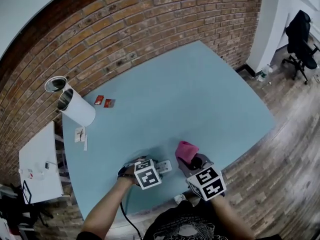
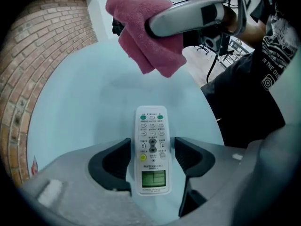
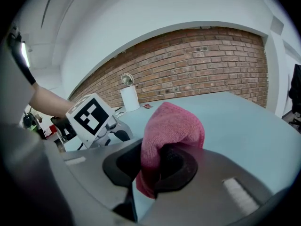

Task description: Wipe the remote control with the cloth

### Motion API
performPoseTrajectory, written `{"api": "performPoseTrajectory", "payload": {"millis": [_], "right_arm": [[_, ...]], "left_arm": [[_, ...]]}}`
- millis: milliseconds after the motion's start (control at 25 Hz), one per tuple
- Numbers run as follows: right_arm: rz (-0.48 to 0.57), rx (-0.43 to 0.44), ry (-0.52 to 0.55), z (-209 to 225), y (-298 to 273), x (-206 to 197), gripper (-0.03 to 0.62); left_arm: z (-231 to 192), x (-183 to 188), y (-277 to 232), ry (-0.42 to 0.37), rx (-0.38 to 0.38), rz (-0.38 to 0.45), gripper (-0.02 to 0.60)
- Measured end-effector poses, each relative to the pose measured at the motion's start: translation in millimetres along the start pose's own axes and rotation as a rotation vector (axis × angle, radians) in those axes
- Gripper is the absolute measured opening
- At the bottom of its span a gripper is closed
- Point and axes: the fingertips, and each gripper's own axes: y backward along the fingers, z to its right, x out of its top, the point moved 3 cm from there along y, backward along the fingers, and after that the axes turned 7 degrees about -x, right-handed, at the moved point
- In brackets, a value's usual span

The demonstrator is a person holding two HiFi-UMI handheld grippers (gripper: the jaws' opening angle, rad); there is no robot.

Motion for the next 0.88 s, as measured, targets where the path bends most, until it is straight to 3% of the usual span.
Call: {"api": "performPoseTrajectory", "payload": {"millis": [80,240,280,520,680,880], "right_arm": [[-0.006,-0.010,0.002,0,1,-3,0.060],[-0.007,-0.029,0.004,3,3,-6,0.060],[-0.001,-0.035,0.004,3,3,-4,0.060],[0.024,-0.056,0.036,4,6,8,0.060],[0.040,-0.062,0.073,2,7,17,0.060],[0.098,-0.059,0.123,0,9,37,0.060]], "left_arm": [[-1,1,-1,0.018,-0.045,-0.028,0.303],[-2,7,-2,0.031,-0.060,-0.064,0.271],[-3,7,-1,0.029,-0.061,-0.057,0.240],[-3,5,2,0.034,-0.033,0.039,0.233],[-8,12,17,0.113,-0.014,0.198,0.232],[-9,26,65,0.286,-0.096,0.529,0.233]]}}
